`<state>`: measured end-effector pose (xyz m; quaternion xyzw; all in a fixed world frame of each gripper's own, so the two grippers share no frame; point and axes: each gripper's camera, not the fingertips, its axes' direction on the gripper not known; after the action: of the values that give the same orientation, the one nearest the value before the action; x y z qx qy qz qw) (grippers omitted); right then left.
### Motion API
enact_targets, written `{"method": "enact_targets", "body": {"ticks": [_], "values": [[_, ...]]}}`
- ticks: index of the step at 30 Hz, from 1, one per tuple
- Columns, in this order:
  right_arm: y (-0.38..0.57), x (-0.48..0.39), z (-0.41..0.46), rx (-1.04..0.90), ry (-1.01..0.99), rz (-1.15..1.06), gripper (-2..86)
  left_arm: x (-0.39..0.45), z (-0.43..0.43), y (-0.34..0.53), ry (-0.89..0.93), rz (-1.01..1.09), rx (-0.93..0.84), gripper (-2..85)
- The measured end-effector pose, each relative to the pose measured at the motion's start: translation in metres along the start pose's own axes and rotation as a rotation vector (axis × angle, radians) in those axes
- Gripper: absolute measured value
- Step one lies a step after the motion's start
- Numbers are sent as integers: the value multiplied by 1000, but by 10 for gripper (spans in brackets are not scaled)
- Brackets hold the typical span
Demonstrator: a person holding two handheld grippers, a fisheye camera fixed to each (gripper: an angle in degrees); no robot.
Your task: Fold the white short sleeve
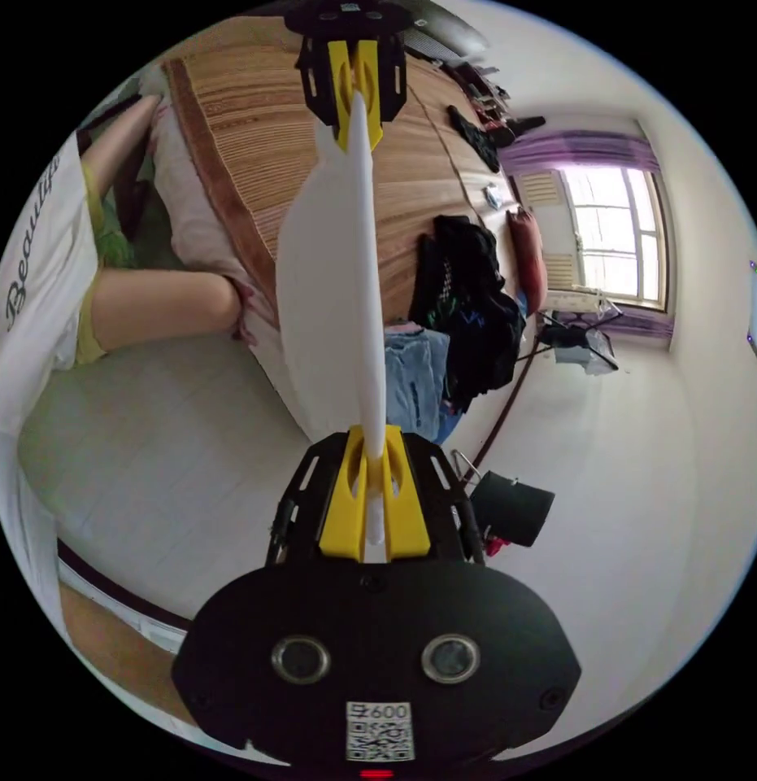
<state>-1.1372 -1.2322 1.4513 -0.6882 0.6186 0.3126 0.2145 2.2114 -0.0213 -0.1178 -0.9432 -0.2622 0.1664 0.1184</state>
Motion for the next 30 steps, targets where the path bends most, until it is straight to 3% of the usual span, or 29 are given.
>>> {"method": "enact_targets", "body": {"ticks": [4,10,15,18,19,20,23,30], "values": [[35,136,4,-55,-28,118,-8,-44,57,-50,49,-72,4,22],[86,272,-26,86,237,350,-8,11,55,-61,-306,-108,145,20],[98,252,17,173,513,443,-9,182,161,8,-509,119,87,22],[97,186,82,235,433,532,-9,310,259,95,-438,180,-7,22],[89,155,114,197,335,498,-9,356,295,126,-377,231,-100,22],[79,129,143,116,208,455,-8,393,314,154,-455,225,-130,21],[79,112,129,158,424,674,-8,433,288,182,-553,137,-82,18],[134,200,63,78,350,763,5,436,214,235,-573,81,-159,15]]}}
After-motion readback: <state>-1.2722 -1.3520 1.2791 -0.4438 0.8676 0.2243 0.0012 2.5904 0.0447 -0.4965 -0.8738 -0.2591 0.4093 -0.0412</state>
